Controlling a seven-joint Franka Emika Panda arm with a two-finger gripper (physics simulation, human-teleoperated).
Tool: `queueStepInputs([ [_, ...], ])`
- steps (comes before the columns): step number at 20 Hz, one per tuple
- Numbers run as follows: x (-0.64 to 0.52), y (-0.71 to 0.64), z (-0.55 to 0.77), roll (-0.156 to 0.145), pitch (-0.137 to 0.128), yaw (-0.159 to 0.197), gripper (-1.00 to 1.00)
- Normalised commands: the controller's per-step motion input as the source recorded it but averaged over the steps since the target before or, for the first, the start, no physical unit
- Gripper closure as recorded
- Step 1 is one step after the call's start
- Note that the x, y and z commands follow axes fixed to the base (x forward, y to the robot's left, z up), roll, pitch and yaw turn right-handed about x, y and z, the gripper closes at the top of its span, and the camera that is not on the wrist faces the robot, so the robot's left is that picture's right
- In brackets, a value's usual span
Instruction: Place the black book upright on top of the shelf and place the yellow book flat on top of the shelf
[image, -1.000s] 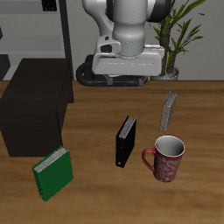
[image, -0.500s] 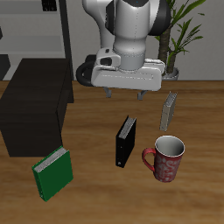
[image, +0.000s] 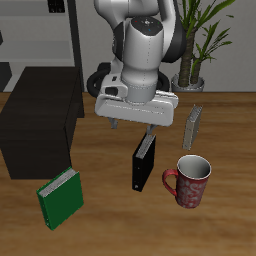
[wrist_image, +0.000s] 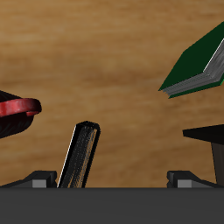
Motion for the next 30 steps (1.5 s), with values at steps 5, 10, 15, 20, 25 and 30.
queueStepInputs([
  [5,0.0,0.12,-0.24,0.012,-0.034,-0.001,-1.0],
  [10,0.04,0.06,-0.2,0.002,-0.004,-0.02,-1.0],
  [15,0.08,0.0,-0.26,-0.013,0.008,-0.023,-1.0],
  [20,0.07,0.05,-0.43,0.029,0.068,0.007,-1.0],
  [25,-0.02,0.05,-0.29,0.029,0.064,-0.018,1.0],
  [30,-0.07,-0.1,0.14,-0.002,0.005,-0.048,1.0],
])
